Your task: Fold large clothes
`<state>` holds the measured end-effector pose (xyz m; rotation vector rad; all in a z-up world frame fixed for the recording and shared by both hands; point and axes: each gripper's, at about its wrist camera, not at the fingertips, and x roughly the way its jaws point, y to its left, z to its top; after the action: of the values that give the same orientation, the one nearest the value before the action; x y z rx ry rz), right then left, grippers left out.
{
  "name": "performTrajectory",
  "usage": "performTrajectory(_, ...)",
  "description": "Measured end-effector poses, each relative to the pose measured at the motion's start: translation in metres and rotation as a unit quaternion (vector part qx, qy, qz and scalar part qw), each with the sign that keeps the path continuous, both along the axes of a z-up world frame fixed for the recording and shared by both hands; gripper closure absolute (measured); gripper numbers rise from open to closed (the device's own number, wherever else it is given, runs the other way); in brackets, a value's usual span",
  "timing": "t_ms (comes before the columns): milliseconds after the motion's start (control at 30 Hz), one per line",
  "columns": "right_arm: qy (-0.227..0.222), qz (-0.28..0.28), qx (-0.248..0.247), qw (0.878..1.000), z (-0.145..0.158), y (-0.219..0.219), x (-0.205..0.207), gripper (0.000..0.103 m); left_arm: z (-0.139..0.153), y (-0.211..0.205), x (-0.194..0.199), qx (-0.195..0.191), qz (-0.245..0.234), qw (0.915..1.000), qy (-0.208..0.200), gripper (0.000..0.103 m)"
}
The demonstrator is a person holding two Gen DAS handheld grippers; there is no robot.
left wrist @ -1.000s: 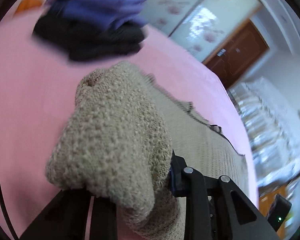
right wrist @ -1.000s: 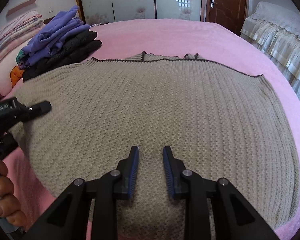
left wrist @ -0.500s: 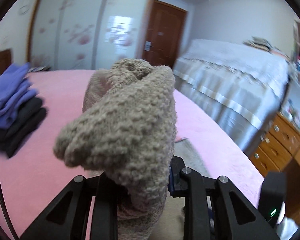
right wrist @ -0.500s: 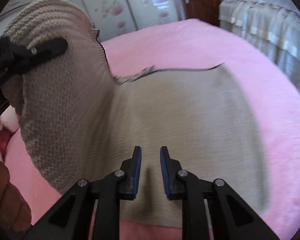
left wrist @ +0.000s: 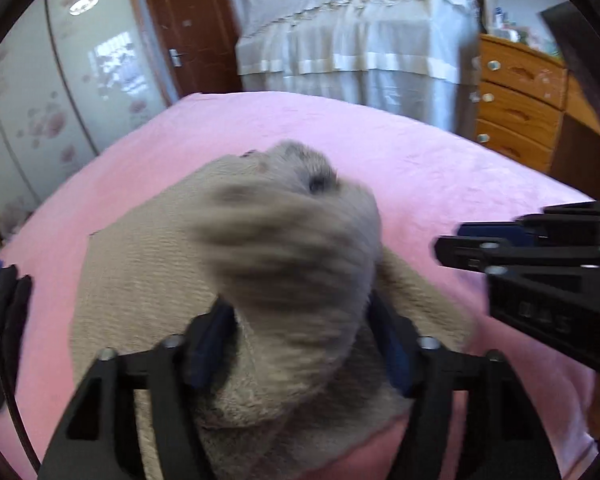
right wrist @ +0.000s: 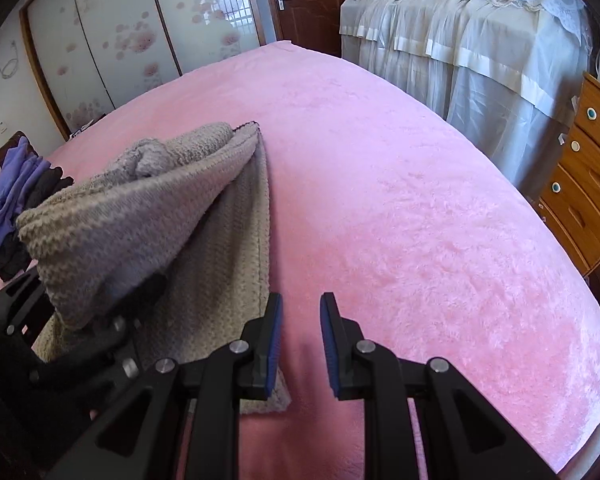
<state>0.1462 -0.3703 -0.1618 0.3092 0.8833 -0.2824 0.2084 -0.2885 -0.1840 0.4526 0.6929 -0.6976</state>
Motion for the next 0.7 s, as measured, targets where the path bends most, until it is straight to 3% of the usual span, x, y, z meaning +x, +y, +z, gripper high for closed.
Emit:
performTrajectory(167, -0.015, 0.003, 0.004, 1.000, 0.009, -0.006, -0.005, 0.084, 0.020, 0.007, -0.023, -0.015, -0.023, 0.9996, 0.006, 0.032)
performTrajectory(367, -0.039, 0.015, 0.012, 0.999, 0.032, -0.014, -0.009, 0.080, 0.065, 0.056, -0.025, -0.076, -0.005, 0.9965, 0.032, 0.032)
performTrajectory(467, -0.056, 0.033, 0.033, 0.997, 0.047, -0.013, -0.008, 0.072, 0.087, 0.097, -0.015, -0.113, 0.063, 0.9913, 0.027, 0.022)
performTrajectory(533, -0.066, 0.050, 0.053, 0.995, 0.056, -0.009, -0.006, 0.063, 0.091, 0.120, -0.002, -0.127, 0.118, 0.9845, 0.028, 0.022)
performTrajectory(600, -0.075, 0.072, 0.077, 0.992, 0.063, -0.001, -0.001, 0.060, 0.085, 0.145, 0.011, -0.126, 0.176, 0.9757, 0.035, 0.022)
performTrajectory(700, -0.071, 0.098, 0.089, 0.989, 0.066, 0.015, 0.013, 0.057, 0.071, 0.159, 0.025, -0.108, 0.215, 0.9695, 0.049, 0.022)
